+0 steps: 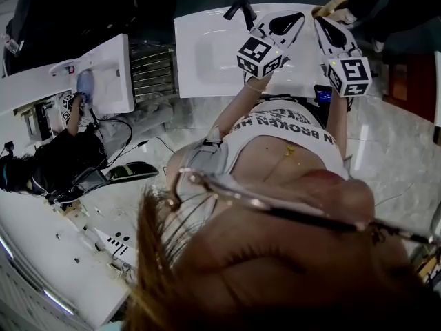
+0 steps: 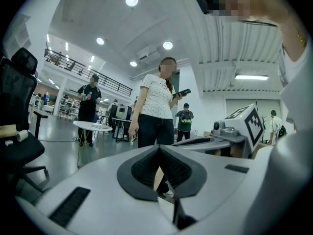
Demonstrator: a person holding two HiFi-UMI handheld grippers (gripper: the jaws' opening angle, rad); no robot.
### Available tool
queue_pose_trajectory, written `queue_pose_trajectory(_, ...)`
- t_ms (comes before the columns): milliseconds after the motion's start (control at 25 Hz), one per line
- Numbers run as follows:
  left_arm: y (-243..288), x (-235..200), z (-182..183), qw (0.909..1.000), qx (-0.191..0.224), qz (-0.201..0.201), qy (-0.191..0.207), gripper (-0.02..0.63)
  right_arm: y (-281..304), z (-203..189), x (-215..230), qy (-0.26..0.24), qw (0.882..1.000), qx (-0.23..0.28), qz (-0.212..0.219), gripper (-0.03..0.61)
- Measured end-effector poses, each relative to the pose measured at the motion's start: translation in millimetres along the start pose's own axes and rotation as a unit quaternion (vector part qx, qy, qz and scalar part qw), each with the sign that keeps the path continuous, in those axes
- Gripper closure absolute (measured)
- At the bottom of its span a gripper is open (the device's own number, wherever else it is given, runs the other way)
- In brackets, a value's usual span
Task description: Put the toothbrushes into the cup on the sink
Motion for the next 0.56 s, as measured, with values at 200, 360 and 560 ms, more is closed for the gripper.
queue_pose_trajectory(200,3.3,-0.3,-7.3,0.9999,-0.009,0.000,-0.005,0.600,-2.0,-3.0,1.0,0.001,1.000,-0.008,0.005,0.541)
queue_pose_trajectory(360,3.7,0.3,-10.0,0.9999,-0.012,0.000,-0.007,0.600,-3.1,-4.0,1.2,-0.001,1.000,-0.014,0.008,0.541)
queue_pose_trajectory(560,8.1,-0.8,-10.4,0.9999,-0.015,-0.004,-0.004,0.600,-3.5,-4.2,4.2,-0.006,1.000,-0.018,0.010,0.541)
Point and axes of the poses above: the fingertips, and each gripper's own axes: y forward along the fingers, x to its right, z out of its top, the point moved 10 cm from there along -y, backward along the fingers, and after that the axes turned 3 degrees about x, right-handed, at the moved point
